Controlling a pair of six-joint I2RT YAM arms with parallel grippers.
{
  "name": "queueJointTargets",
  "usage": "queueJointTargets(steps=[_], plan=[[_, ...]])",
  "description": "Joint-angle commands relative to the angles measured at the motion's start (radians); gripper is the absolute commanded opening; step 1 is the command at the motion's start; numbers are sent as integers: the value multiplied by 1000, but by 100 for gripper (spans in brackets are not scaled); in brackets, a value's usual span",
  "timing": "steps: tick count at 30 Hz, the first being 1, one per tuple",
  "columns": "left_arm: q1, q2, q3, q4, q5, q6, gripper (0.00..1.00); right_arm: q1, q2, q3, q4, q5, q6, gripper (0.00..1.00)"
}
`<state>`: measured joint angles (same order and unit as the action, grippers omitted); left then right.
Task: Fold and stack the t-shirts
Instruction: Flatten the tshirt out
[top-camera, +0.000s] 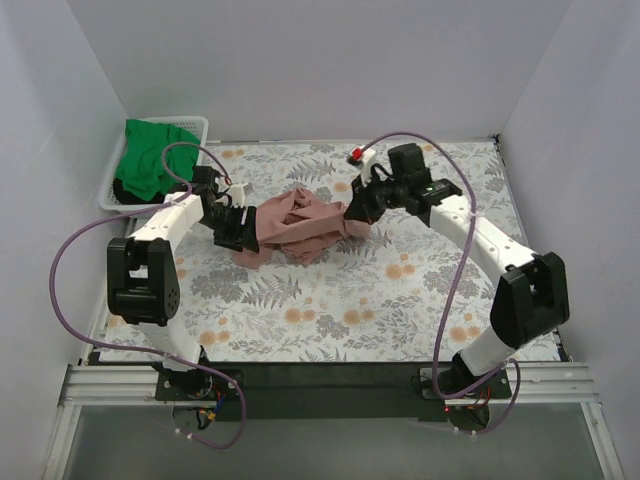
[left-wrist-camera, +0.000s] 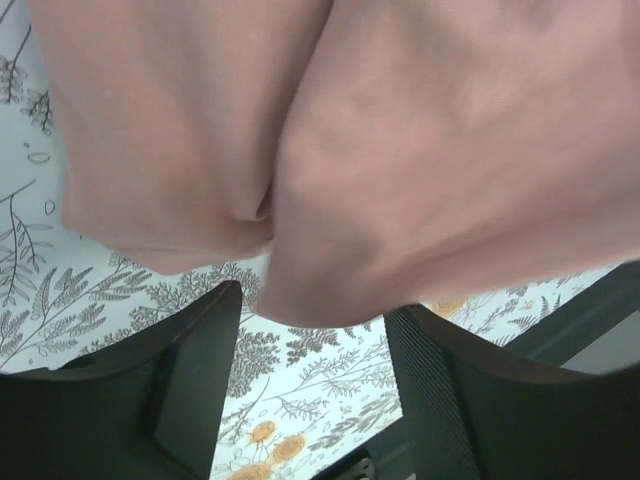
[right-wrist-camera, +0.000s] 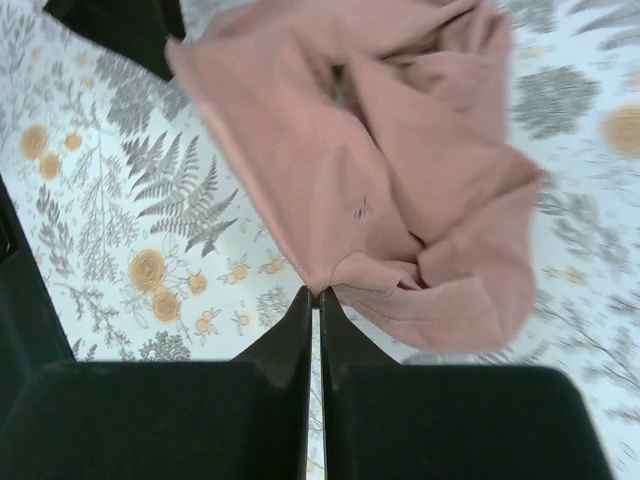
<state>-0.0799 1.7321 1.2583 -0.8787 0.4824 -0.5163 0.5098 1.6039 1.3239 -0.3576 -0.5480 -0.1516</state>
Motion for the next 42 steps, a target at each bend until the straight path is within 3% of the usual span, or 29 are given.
queueJointTargets(steps=[1,3,7,15,23,30,33,34,42], plan=[[2,-65,-23,35,66,6,59,-79,-102,15,9,-47,29,1],[2,-69,-57,61,96,10,60,-114,-107,32,9,-46,37,1],[2,-75,-141,173,27,30,62,-162,-94,64,12,-38,69,1],[2,-74,-198,224,-16,58,60,-252,-110,97,19,5,103,1],[2,-22,-195,276,-120,24,52,-306,-142,8,17,52,67,1],[2,110,-146,293,-165,-13,54,-343,-208,-54,3,49,49,1],[2,124,-123,274,-194,-13,8,-366,-228,-61,-14,59,35,1],[2,118,-116,259,-199,-14,0,-376,-232,-61,-30,56,27,1],[78,-71,94,97,-84,-10,0,-468,-341,-37,-89,39,-23,1]])
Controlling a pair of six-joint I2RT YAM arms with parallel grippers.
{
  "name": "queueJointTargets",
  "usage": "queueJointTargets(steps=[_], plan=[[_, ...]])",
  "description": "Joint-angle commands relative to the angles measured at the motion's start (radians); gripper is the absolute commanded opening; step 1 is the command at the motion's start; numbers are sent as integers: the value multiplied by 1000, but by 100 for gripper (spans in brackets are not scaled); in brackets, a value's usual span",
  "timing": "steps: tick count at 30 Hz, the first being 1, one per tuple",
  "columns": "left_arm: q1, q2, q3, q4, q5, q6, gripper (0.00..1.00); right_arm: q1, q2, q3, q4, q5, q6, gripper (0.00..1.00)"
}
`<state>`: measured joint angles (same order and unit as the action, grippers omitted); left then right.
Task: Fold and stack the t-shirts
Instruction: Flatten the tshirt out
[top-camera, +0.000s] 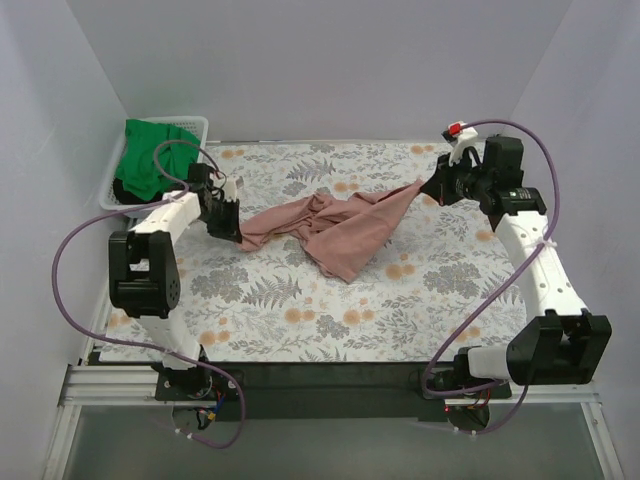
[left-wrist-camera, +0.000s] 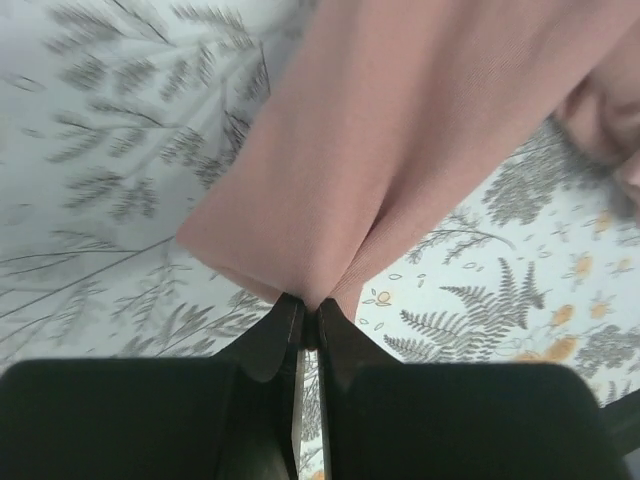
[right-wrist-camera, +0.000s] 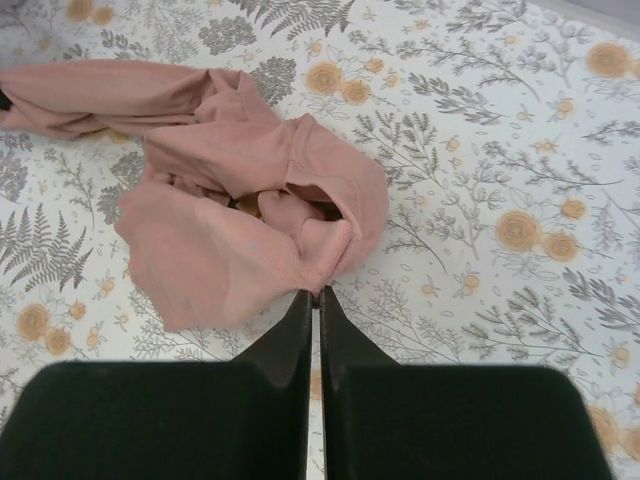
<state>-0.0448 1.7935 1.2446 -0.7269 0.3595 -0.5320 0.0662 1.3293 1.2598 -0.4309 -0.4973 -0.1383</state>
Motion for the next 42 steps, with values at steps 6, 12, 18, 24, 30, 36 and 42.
queueJointTargets(steps=[6,12,18,24,30,36,42], plan=[[183,-201,259,-129,75,32,0,-124,-116,81,-69,29,-124,1],[240,-276,162,-151,47,135,0,-190,-140,-3,-98,86,-279,1],[241,-185,160,-120,88,118,0,-186,90,62,-63,39,-259,1],[240,50,418,-60,127,22,0,-148,339,257,6,39,-184,1],[221,346,780,-14,98,-78,4,-140,563,441,43,74,-110,2],[214,422,836,-134,84,-86,94,-127,671,580,-281,99,-165,98],[195,25,211,23,218,-33,88,-141,411,142,-281,-13,-182,60]])
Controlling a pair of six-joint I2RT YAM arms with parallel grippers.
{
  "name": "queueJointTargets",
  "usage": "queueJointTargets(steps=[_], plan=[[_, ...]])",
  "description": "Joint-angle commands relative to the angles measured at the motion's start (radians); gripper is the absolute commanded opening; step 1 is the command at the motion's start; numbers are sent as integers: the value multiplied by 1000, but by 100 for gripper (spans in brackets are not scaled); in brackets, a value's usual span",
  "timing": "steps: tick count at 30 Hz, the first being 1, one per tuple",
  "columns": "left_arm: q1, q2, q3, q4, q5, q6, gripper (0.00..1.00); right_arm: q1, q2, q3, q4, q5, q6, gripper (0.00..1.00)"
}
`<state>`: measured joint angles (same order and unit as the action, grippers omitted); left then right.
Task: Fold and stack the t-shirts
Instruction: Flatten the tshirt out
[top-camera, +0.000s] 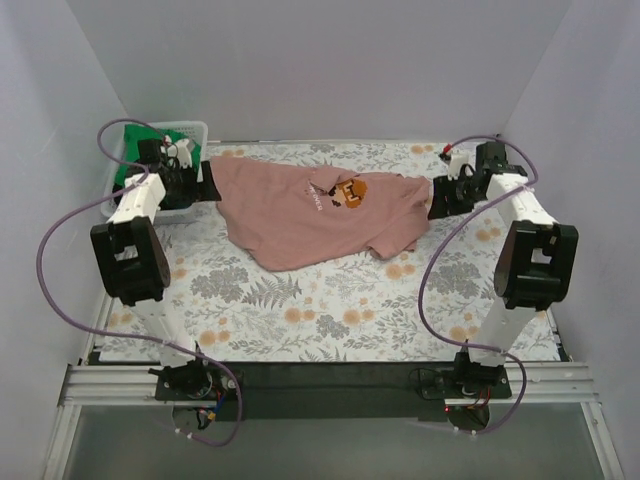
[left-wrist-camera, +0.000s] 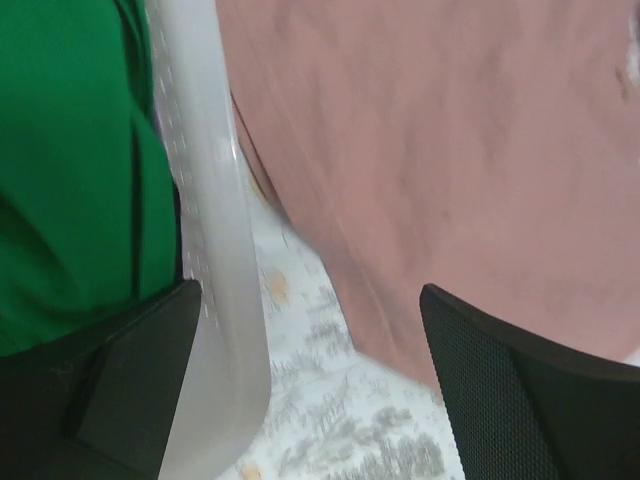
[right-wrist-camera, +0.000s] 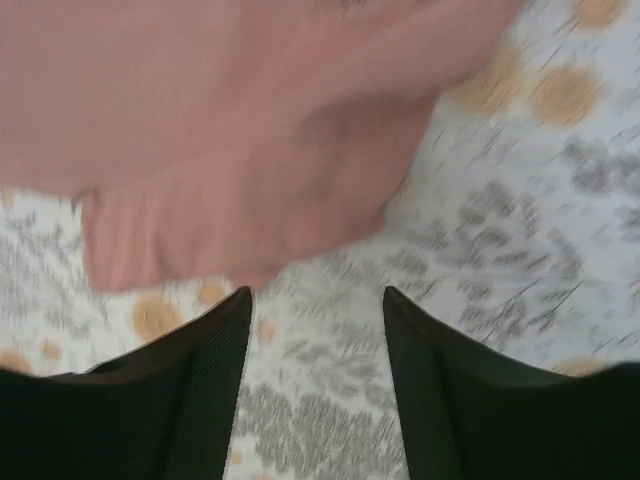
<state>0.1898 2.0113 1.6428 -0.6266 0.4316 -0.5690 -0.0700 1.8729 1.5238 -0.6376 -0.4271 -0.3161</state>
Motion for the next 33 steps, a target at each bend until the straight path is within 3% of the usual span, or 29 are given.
queueJointTargets(steps=[1,2,4,10,18,25,28,29,32,33], plan=[[-44,-241,-227,-79,162,11,87,-7,-150,-160,-73,-100,9,51],[-47,-264,-262,-79,168,11,84,-5,-171,-189,-70,-120,21,36],[-50,-292,-348,-71,183,1,83,1,-175,-256,-63,-137,69,33],[-52,-321,-423,-73,191,-5,83,6,-97,-312,19,-104,146,33],[-58,-330,-468,-74,188,1,85,36,-23,-346,90,-108,202,48],[-72,-356,-492,-67,185,9,86,55,40,-341,122,-98,213,47],[-72,-394,-494,-20,98,-37,86,56,71,-326,128,-102,219,34],[-72,-385,-488,-13,41,-49,83,55,80,-324,128,-104,221,20],[-53,-326,-419,-48,-144,-49,72,55,75,-317,127,-91,219,1],[-43,-321,-405,-51,-174,-49,66,55,69,-318,127,-88,221,1]])
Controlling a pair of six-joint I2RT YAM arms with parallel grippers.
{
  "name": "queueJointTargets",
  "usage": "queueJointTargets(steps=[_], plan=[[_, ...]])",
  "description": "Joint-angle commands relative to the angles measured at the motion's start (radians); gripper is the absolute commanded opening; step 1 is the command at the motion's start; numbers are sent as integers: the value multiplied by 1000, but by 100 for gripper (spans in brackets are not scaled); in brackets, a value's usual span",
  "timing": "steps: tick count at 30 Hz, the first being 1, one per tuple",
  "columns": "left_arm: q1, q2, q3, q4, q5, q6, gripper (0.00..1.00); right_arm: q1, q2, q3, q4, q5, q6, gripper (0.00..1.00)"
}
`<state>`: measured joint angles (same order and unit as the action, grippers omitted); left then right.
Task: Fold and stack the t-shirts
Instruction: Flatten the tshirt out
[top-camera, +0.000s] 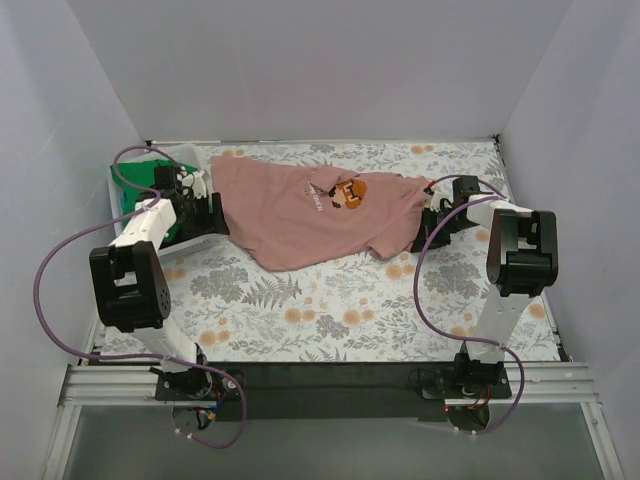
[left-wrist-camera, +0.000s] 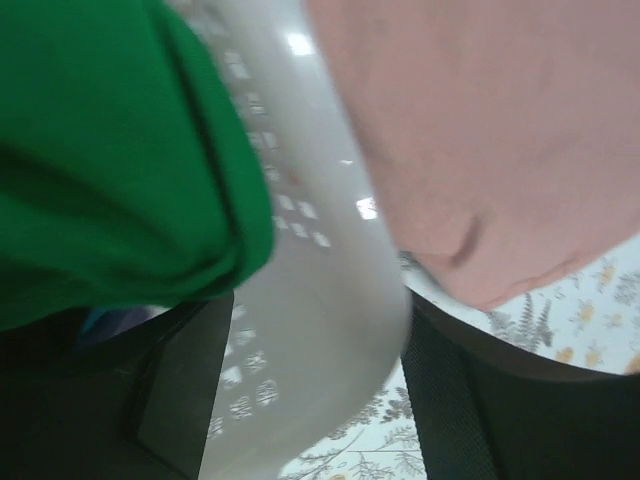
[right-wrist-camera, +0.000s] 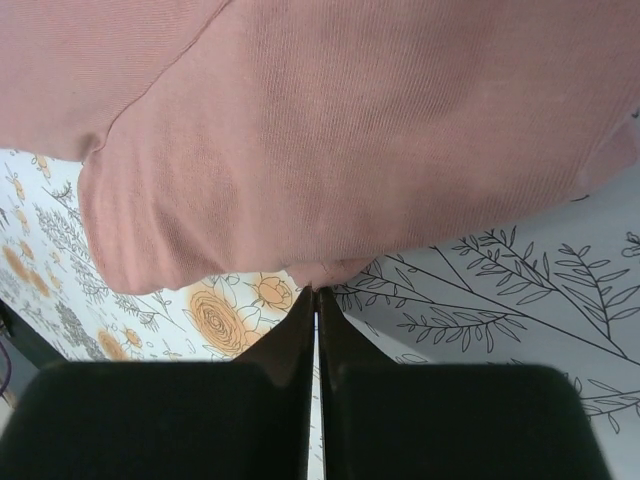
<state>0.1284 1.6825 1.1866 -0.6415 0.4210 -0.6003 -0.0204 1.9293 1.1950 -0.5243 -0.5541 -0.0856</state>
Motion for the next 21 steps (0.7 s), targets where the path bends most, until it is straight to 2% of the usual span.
queueJointTargets(steps=[1,6,7,10,15,19,20,21], plan=[[39,11,76,-37,-222,-12,62,5,7,11,14,42,-11,1],[74,94,186,-75,-369,66,38,4,-35,0,14,39,-26,1],[97,106,217,-83,-384,76,27,4,-42,-2,12,40,-28,1],[120,146,333,-113,-392,143,10,2,-59,-2,9,37,-36,1],[125,184,445,-138,-467,252,8,0,-75,0,9,36,-43,1],[161,232,491,-135,-473,277,8,-6,-67,9,9,17,-43,1],[171,249,513,-153,-443,274,14,-6,-70,9,6,10,-46,1],[174,252,521,-168,-409,275,25,-6,-73,6,3,6,-45,1]])
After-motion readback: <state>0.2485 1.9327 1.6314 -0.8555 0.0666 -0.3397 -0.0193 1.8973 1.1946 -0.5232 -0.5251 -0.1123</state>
